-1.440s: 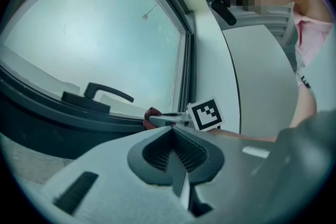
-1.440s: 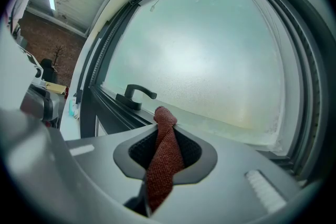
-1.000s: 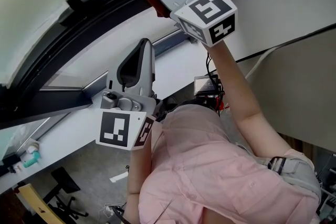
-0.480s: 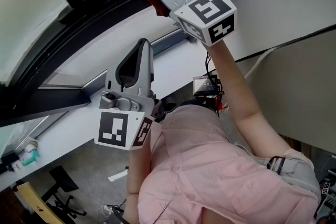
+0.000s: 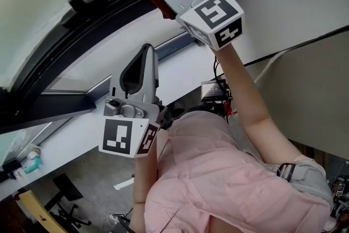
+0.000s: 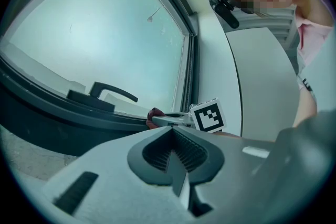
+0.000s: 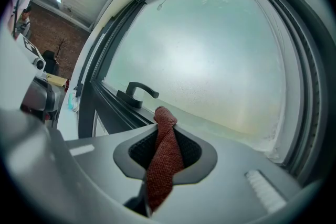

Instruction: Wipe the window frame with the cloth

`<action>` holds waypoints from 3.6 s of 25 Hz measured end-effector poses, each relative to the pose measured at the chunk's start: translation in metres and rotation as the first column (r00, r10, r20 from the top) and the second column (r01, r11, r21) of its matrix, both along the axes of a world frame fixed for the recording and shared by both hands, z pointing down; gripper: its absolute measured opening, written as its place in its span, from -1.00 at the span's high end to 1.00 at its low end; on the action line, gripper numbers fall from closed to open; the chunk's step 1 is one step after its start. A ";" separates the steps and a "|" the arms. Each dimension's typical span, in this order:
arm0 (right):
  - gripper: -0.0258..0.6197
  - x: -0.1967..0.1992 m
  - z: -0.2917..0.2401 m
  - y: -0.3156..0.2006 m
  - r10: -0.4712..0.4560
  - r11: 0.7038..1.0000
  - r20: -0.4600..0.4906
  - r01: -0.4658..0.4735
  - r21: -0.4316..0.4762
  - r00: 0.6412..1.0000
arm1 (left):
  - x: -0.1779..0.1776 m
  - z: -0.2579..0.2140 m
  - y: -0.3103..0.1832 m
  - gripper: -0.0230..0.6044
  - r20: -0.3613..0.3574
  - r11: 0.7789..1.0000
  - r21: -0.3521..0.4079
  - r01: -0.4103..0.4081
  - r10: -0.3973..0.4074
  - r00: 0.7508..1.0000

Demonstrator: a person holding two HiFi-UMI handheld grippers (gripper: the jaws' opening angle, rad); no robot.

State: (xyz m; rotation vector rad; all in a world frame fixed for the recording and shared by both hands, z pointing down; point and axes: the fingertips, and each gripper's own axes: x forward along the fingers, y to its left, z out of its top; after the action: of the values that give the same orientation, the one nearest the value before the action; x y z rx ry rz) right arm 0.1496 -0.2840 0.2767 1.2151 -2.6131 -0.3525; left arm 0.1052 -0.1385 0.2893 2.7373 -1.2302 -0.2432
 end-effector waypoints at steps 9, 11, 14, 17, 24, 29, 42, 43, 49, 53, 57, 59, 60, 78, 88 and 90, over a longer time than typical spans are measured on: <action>0.73 0.000 0.001 -0.001 -0.015 1.000 -0.013 0.015 0.001 1.000 | -0.006 0.002 -0.003 0.94 -0.017 1.000 -0.011 0.012 -0.013 1.000; 0.73 0.002 0.003 -0.003 -0.013 1.000 -0.011 0.013 -0.001 1.000 | -0.008 0.003 -0.004 0.94 -0.018 1.000 -0.014 0.018 -0.018 1.000; 0.73 0.002 0.003 -0.005 -0.012 1.000 -0.005 0.012 0.002 1.000 | -0.010 0.005 -0.006 0.94 -0.015 0.999 -0.015 0.031 -0.031 0.999; 0.73 0.004 0.004 -0.005 -0.001 1.000 -0.010 0.001 0.010 1.000 | -0.011 0.009 -0.006 0.94 -0.013 0.999 -0.025 0.040 -0.040 0.999; 0.73 0.006 0.005 -0.004 -0.015 1.000 -0.012 0.015 0.014 1.000 | -0.013 0.017 -0.003 0.94 -0.031 0.996 -0.067 0.063 -0.065 0.997; 0.73 0.013 0.007 -0.011 -0.012 1.000 0.007 0.012 0.021 1.000 | -0.015 0.022 -0.007 0.94 -0.026 0.994 -0.067 0.083 -0.085 0.996; 0.73 0.061 0.003 -0.017 0.059 0.998 0.029 -0.060 0.020 0.998 | 0.000 0.012 -0.003 0.94 -0.030 0.996 -0.054 0.065 -0.067 0.997; 0.73 0.063 0.003 -0.018 0.062 0.998 0.030 -0.062 0.019 0.998 | 0.000 0.012 -0.003 0.94 -0.031 0.997 -0.053 0.065 -0.066 0.997; 0.73 0.068 0.003 -0.020 0.053 0.999 0.078 -0.054 -0.001 0.996 | 0.001 0.013 -0.007 0.94 -0.031 0.996 -0.057 0.064 -0.066 0.997; 0.73 0.070 0.003 -0.021 0.062 0.998 0.059 -0.063 0.005 0.996 | 0.002 0.014 -0.009 0.94 -0.033 0.997 -0.058 0.057 -0.059 0.998; 0.73 0.081 0.003 -0.023 0.086 0.996 0.056 -0.087 0.003 0.995 | 0.002 0.014 -0.011 0.94 -0.034 0.997 -0.061 0.055 -0.057 0.998; 0.73 0.087 0.002 -0.025 0.099 0.995 0.054 -0.099 0.002 0.994 | 0.003 0.013 -0.012 0.94 -0.035 0.997 -0.060 0.052 -0.054 0.998; 0.73 0.090 0.002 -0.026 0.103 0.995 0.054 -0.103 0.002 0.993 | 0.004 0.013 -0.012 0.94 -0.035 0.997 -0.060 0.050 -0.053 0.998; 0.73 0.139 0.000 -0.040 0.231 0.972 0.051 -0.232 0.016 0.972 | -0.003 0.006 -0.008 0.94 -0.049 0.997 -0.052 0.059 -0.061 0.997; 0.73 0.150 0.000 -0.040 0.328 0.944 0.058 -0.330 0.028 0.943 | -0.038 0.013 0.019 0.94 -0.052 0.988 -0.073 0.137 -0.141 0.989; 0.73 0.151 0.000 -0.040 0.367 0.929 0.056 -0.369 0.039 0.929 | -0.052 0.017 0.026 0.94 -0.055 0.983 -0.085 0.165 -0.170 0.984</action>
State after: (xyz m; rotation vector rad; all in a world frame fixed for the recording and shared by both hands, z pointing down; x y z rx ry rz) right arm 0.3007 -0.3236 0.2767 1.7101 -2.3526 -0.3179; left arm 0.0537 -0.1124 0.3064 2.5414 -1.4232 -0.2871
